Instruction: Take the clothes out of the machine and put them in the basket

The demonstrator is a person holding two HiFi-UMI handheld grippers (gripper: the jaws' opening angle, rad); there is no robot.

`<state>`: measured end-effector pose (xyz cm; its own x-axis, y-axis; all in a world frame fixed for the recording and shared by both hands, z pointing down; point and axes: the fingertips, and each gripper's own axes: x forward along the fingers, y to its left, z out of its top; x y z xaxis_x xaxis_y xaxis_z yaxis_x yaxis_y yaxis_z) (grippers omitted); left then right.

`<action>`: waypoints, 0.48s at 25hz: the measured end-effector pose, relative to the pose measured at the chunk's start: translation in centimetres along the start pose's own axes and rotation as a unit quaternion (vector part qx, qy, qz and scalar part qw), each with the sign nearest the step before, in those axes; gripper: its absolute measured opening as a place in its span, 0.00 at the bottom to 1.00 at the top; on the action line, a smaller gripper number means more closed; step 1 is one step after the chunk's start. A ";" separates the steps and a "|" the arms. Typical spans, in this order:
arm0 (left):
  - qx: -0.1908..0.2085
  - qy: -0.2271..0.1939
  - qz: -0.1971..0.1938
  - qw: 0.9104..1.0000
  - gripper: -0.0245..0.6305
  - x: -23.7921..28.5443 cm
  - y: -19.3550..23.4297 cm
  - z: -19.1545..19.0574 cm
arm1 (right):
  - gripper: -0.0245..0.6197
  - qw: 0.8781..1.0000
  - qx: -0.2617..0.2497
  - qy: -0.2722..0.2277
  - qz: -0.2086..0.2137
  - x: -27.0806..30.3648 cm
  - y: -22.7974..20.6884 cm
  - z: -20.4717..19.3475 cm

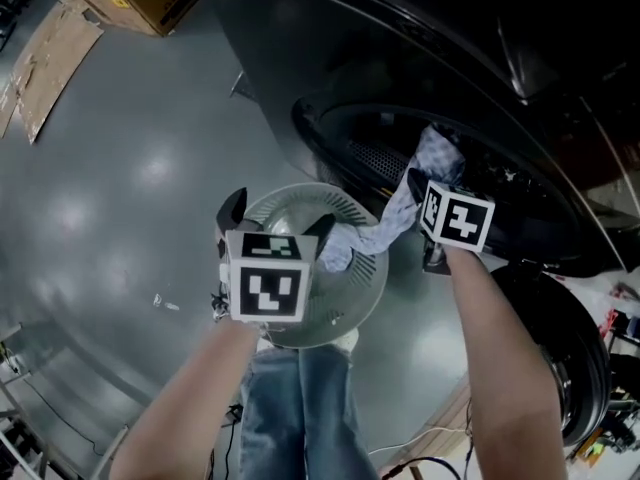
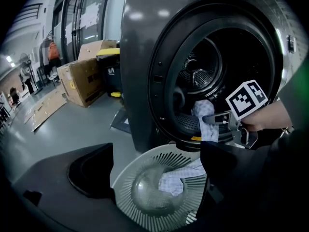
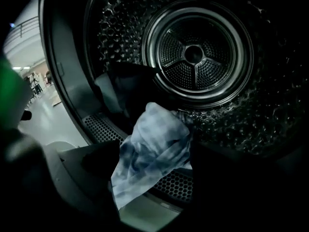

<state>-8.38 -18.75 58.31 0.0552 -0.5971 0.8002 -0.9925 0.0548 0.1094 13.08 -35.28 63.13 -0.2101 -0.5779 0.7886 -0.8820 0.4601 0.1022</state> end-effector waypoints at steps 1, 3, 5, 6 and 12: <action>0.005 0.000 -0.001 1.000 0.90 0.2 -0.2 0.2 | 0.74 1.000 0.005 0.008 0.000 0.6 -0.2 -0.3; 0.017 -0.001 -0.004 1.000 0.90 0.4 -0.6 0.4 | 0.74 0.999 0.025 0.025 0.013 1.6 -0.2 -0.9; 0.023 0.002 -0.004 1.000 0.90 0.6 -0.7 0.3 | 0.74 0.997 0.049 0.035 0.038 2.2 -0.1 -1.2; 0.022 0.005 -0.004 1.000 0.90 0.6 -0.7 0.1 | 0.74 0.997 0.055 0.038 0.050 2.2 -0.1 -1.2; 0.008 0.009 -0.001 1.000 0.90 0.5 -0.4 -0.6 | 0.17 0.993 -0.074 0.049 0.079 0.6 1.6 -0.3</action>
<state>-7.85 -18.59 59.07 0.0583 -0.5825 0.8107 -0.9941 0.0407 0.1008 11.63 -34.72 63.94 -0.2934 -0.4258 0.8559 -0.7679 0.6383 0.0543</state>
